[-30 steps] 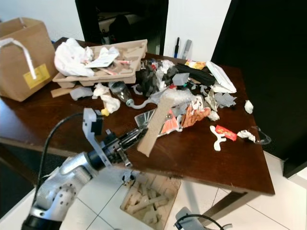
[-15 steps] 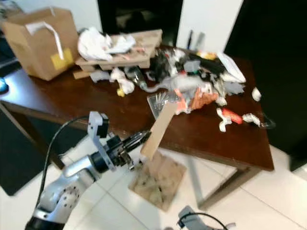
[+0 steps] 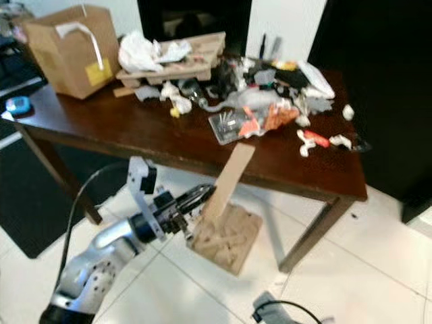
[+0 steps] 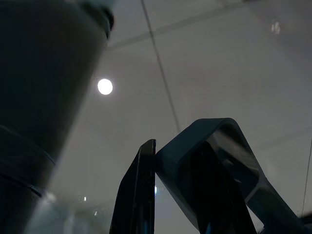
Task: Picking trash to rubbish bin
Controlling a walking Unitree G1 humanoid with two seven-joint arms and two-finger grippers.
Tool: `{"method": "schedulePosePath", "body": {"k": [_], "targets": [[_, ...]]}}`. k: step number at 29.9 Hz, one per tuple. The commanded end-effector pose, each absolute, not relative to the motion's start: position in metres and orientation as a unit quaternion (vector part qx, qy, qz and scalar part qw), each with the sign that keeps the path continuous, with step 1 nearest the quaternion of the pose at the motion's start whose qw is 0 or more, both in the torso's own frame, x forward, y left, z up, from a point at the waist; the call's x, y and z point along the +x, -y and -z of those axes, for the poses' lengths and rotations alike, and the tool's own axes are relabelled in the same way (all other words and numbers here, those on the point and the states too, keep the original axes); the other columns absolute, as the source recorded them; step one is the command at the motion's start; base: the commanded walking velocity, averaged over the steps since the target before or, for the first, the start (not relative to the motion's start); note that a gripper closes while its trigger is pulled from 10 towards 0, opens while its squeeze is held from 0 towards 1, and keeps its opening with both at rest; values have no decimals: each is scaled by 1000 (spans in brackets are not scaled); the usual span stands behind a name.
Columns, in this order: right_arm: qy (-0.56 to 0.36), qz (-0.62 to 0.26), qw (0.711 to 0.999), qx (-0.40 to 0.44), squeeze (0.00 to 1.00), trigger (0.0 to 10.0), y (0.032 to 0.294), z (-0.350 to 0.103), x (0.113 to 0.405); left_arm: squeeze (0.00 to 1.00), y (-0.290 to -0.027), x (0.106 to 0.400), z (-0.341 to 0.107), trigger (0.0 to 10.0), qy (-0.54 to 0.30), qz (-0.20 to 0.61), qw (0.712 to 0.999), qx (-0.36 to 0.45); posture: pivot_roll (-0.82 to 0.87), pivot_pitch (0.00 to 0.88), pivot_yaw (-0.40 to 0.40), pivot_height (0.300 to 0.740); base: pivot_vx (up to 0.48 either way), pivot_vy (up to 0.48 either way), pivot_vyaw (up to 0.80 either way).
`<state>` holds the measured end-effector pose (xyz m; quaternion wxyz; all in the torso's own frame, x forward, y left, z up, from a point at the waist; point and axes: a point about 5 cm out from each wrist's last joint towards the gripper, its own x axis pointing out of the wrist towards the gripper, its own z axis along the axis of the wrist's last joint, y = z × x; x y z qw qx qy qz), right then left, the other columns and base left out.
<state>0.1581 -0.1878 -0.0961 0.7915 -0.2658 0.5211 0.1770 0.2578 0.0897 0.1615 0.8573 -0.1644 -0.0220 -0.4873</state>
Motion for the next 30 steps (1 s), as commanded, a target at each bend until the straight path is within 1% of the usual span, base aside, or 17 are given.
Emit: {"method": "schedulePosePath", "body": {"k": [1,25,30], "targets": [[-529,-177,790,-255,0,10000,185,99,153,0,-90,256,-157,10000,13,486,857,-168,227,82,-75,740,-349,0,0],[-532,-168,792,-248,0,10000,185,99,152,0,-87,257,-161,10000,18,500,850,-165,212,81,-64,740,-349,0,0],[-528,-159,799,-242,0,10000,185,98,154,0,-86,258,-162,10000,17,507,846,-163,210,77,-55,740,-349,0,0]]}}
